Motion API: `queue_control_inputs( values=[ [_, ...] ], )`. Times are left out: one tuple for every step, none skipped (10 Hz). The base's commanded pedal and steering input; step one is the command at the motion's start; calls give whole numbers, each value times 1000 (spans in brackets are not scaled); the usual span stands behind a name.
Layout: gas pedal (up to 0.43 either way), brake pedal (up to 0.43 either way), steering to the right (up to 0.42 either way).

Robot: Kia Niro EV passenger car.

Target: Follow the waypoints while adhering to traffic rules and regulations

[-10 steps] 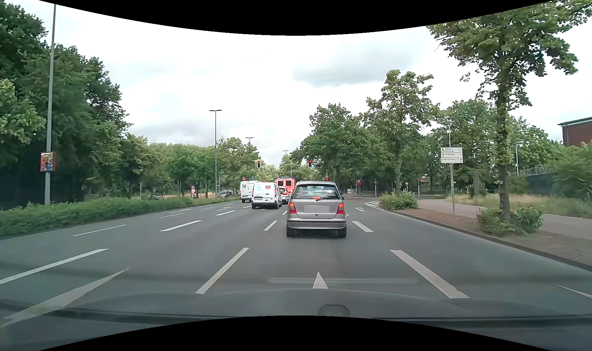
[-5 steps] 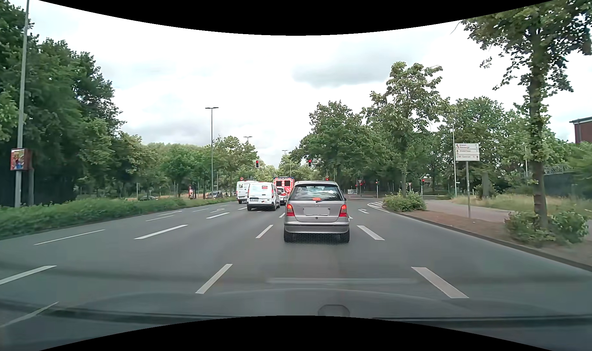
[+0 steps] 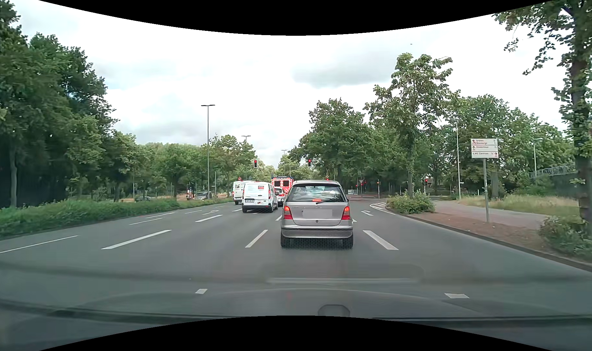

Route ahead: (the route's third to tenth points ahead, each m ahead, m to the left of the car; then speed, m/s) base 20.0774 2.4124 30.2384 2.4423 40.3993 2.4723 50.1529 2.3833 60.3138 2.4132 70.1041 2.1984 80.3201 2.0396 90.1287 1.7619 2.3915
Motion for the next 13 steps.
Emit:
queue_control_inputs(
  values=[
    [0,220,1],
    [0,238,1],
    [0,244,-4],
    [0,232,-9],
    [0,220,-9],
    [0,213,-8],
    [0,213,-7],
    [0,232,-7],
    [0,232,-7],
    [0,232,-8],
    [0,232,-8],
    [0,232,-7],
    [0,226,-7]
  ],
)
